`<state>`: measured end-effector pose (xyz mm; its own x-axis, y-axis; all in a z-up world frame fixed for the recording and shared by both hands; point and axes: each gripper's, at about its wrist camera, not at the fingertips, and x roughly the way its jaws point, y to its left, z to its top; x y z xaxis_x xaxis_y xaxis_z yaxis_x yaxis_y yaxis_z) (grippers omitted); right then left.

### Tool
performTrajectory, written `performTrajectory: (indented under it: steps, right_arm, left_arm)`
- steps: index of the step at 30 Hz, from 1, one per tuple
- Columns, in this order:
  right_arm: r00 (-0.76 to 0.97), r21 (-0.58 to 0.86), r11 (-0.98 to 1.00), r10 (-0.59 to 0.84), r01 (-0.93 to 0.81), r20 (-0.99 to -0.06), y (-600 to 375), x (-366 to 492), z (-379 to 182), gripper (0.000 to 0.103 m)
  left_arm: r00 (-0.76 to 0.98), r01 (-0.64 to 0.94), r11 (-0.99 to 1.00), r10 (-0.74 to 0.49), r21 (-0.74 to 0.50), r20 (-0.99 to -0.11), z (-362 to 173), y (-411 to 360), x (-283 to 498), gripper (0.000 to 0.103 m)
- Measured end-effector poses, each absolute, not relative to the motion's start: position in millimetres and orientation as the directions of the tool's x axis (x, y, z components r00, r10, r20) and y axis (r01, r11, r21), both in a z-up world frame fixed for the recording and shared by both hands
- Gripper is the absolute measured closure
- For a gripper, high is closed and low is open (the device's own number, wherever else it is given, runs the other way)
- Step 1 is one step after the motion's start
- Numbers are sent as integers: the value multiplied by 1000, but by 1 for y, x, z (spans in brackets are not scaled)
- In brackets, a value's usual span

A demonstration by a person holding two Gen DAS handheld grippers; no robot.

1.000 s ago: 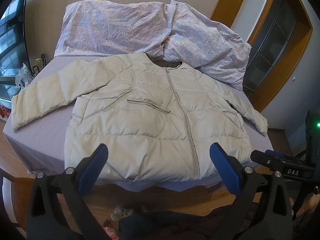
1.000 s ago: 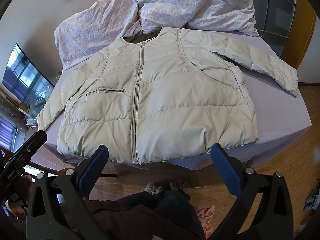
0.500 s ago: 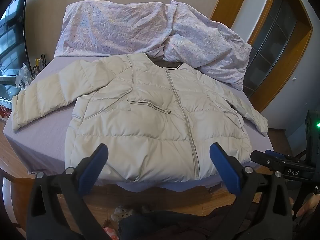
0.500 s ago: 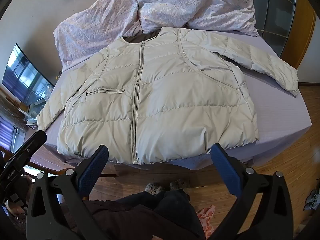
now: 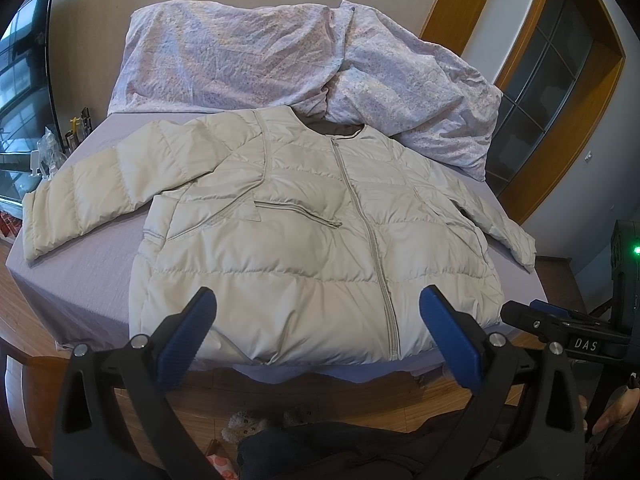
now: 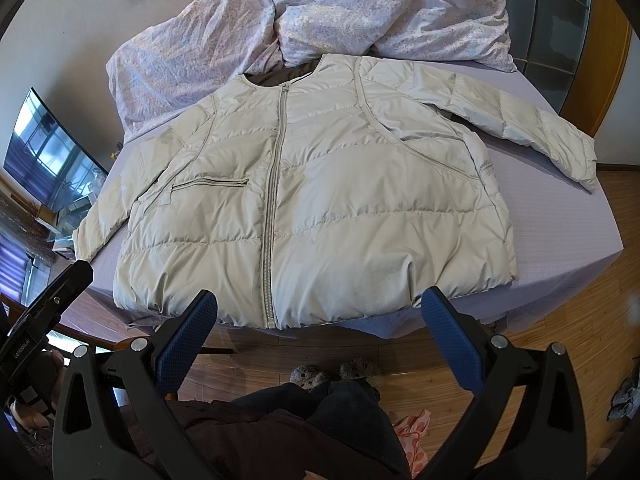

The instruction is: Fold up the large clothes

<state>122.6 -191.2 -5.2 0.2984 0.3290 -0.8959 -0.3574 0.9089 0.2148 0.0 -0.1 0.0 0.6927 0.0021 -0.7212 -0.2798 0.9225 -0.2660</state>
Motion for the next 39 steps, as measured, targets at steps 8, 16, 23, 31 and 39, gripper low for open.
performTrajectory:
  steps: [8, 16, 23, 31, 39]
  right_arm:
    - [298, 215, 909, 329, -358, -896, -191, 123, -5, 1]
    - [297, 215, 909, 329, -357, -896, -191, 123, -5, 1]
    - [298, 215, 909, 329, -357, -896, -190, 123, -6, 1]
    - [296, 216, 909, 329, -356, -897, -190, 124, -6, 1]
    - [296, 215, 909, 328, -356, -897, -190, 125, -7, 1]
  left_arm:
    - [693, -280, 922, 3, -265, -721, 0, 0, 0, 2]
    - [693, -280, 923, 3, -265, -721, 0, 0, 0, 2]
    - [693, -280, 923, 3, -265, -721, 0, 0, 0, 2]
    - [692, -279, 923, 2, -265, -722, 0, 0, 0, 2]
    - [692, -280, 923, 2, -266, -722, 0, 0, 0, 2]
